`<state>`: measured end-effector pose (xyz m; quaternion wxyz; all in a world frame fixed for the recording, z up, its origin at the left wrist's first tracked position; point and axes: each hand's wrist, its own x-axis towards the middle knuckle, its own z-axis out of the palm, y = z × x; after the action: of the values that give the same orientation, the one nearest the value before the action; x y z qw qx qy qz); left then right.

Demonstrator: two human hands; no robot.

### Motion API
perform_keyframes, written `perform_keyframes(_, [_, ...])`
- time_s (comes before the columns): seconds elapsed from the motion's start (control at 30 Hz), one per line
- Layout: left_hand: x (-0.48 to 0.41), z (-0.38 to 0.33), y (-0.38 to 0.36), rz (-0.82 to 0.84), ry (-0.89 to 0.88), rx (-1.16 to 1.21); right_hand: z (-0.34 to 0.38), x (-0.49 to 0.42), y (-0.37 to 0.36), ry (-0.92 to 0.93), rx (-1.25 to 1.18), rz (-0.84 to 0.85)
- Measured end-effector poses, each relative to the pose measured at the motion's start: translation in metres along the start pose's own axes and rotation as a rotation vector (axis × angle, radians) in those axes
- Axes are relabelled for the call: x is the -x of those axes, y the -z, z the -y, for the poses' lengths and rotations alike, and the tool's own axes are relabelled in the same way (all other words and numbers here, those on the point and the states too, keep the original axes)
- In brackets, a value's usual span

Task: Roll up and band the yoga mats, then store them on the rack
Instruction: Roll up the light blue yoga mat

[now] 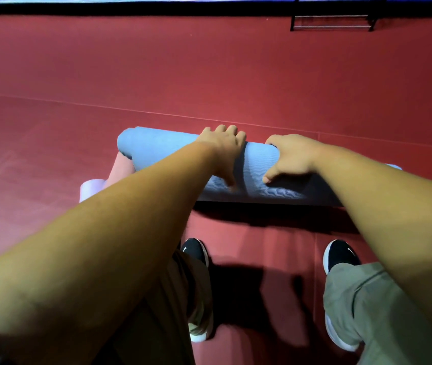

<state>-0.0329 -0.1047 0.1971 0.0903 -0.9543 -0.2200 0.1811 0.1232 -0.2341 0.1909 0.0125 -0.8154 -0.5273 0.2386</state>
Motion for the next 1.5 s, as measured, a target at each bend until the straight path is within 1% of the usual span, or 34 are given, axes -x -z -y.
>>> perform_keyframes(0.03, [-0.001, -0.002, 0.000, -0.019, 0.006, -0.010, -0.001, -0.001, 0.001, 0.000, -0.010, 0.003])
perform_keyframes(0.1, [-0.004, -0.001, 0.001, -0.047, 0.016, 0.043, 0.000, -0.002, 0.001, 0.001, -0.022, 0.013])
perform_keyframes(0.2, [-0.004, 0.007, 0.006, -0.014, 0.038, 0.188, 0.005, -0.002, -0.001, 0.013, -0.039, 0.012])
perform_keyframes(0.3, [-0.005, 0.016, 0.009, 0.076, 0.058, 0.279, 0.005, -0.003, -0.005, 0.028, 0.076, -0.018])
perform_keyframes(0.4, [-0.004, 0.021, 0.013, 0.129, 0.079, 0.324, 0.007, -0.001, -0.008, 0.073, 0.190, -0.067])
perform_keyframes(0.5, [-0.003, 0.020, 0.013, 0.148, 0.080, 0.335, 0.008, -0.001, -0.005, 0.095, 0.180, -0.097])
perform_keyframes(0.63, [0.000, 0.013, 0.008, 0.138, 0.042, 0.297, 0.007, -0.001, -0.003, 0.066, 0.101, -0.042])
perform_keyframes(0.77, [0.001, 0.002, 0.004, 0.088, 0.035, 0.053, 0.004, 0.000, -0.001, 0.028, -0.003, -0.002])
perform_keyframes(0.8, [0.001, 0.000, 0.005, 0.072, 0.043, 0.030, 0.003, 0.000, 0.000, 0.021, -0.025, 0.002])
perform_keyframes(0.9, [-0.002, 0.000, 0.010, 0.037, 0.054, 0.119, 0.000, -0.002, 0.000, 0.004, -0.055, 0.050])
perform_keyframes(0.97, [-0.002, 0.006, 0.012, 0.063, 0.069, 0.193, 0.000, -0.004, -0.003, -0.001, -0.067, 0.085])
perform_keyframes(1.03, [0.001, 0.012, 0.014, 0.115, 0.085, 0.235, 0.000, -0.006, -0.005, -0.003, -0.062, 0.069])
perform_keyframes(1.2, [0.003, 0.022, 0.017, 0.195, 0.129, 0.321, 0.006, -0.002, -0.011, 0.057, 0.161, -0.032])
perform_keyframes(1.33, [0.002, 0.023, 0.013, 0.211, 0.111, 0.360, 0.007, -0.001, -0.004, 0.063, 0.123, -0.055])
perform_keyframes(1.43, [-0.001, 0.021, 0.007, 0.218, 0.077, 0.369, 0.004, -0.001, -0.004, 0.057, 0.056, -0.018])
perform_keyframes(1.5, [0.000, 0.019, 0.006, 0.216, 0.048, 0.313, 0.004, 0.000, -0.004, 0.046, 0.014, 0.014])
